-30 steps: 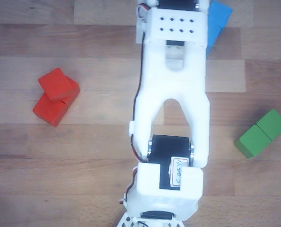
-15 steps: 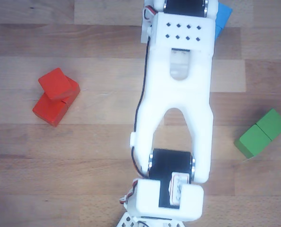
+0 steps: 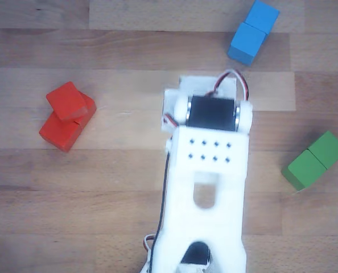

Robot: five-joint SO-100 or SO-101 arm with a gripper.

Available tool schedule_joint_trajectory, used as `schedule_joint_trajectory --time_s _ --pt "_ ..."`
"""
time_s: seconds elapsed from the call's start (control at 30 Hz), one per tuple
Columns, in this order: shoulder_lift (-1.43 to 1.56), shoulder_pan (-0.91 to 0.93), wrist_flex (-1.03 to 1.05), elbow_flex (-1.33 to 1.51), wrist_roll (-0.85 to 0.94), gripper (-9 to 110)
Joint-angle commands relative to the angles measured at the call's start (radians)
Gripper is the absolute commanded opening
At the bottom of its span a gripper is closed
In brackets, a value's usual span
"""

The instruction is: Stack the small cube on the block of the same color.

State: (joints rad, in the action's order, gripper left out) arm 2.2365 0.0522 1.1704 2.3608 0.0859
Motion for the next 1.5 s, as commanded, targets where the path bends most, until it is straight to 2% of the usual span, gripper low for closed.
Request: schedule_joint_trajectory --time_s 0.0,0.5,0.87,1.07,1.47 --pt "0.206 0.000 -0.089 0.150 0.000 0" --pt "0.850 0.000 -0.109 0.612 -0.003 0" --pt "1.207 -0.029 -0.012 0.726 0.008 0" --pt "1.227 -0.035 0.141 0.698 -0.009 0" --pt "1.224 -0.029 0.137 0.693 -0.008 0"
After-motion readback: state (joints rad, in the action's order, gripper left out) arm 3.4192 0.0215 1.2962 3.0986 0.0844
